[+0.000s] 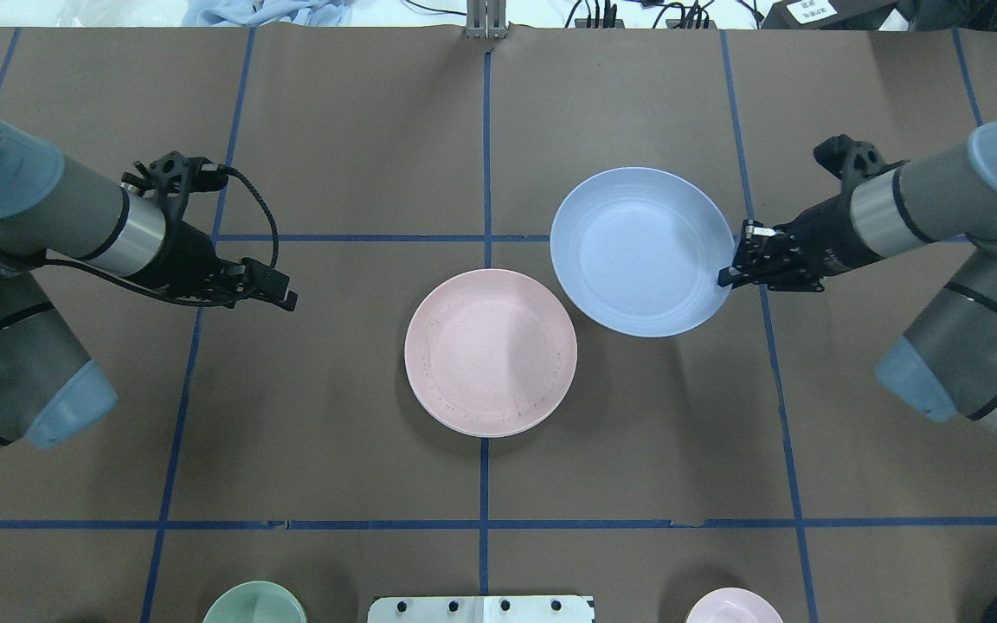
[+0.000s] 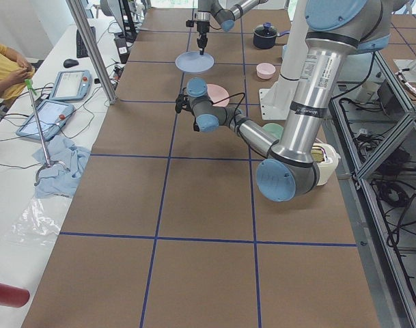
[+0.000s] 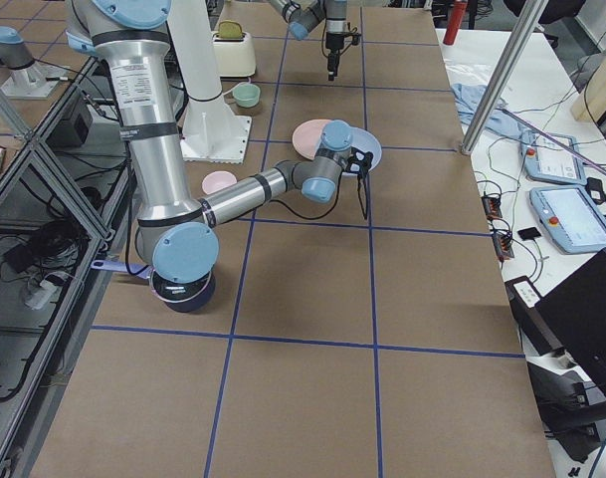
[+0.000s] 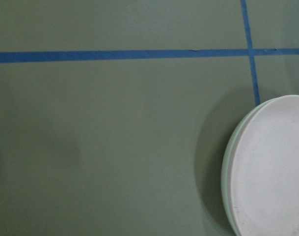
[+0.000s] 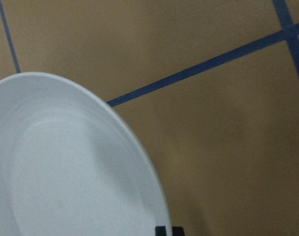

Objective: Stack three plates with pink and blue
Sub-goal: 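Carry the light blue plate onto the pink plate with the right gripper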

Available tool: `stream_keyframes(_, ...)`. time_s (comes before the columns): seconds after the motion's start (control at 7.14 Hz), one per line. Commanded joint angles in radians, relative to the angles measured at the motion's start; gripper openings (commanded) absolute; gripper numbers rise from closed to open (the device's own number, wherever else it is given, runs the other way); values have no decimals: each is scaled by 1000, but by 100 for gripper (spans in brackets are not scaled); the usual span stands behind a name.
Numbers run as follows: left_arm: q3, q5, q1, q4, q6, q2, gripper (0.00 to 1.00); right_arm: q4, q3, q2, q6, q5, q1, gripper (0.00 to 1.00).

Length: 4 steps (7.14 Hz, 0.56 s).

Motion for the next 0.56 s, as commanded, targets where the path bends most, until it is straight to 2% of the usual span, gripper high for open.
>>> stream_keyframes(0.0,-1,1,-31,-2,59,30,99,-8,4,75,123,-120,-112,0)
stream_keyframes(0.14,3,1,-31,-2,59,30,99,-10,13,77,145,-155,-160,0)
stream_keyframes(0.28,5,3,-31,-2,59,30,99,-58,24,91,148,-179,-212,0)
stream_keyframes(0.42,5,6,-31,-2,58,30,99,-170,24,148,145,-211,-240,0)
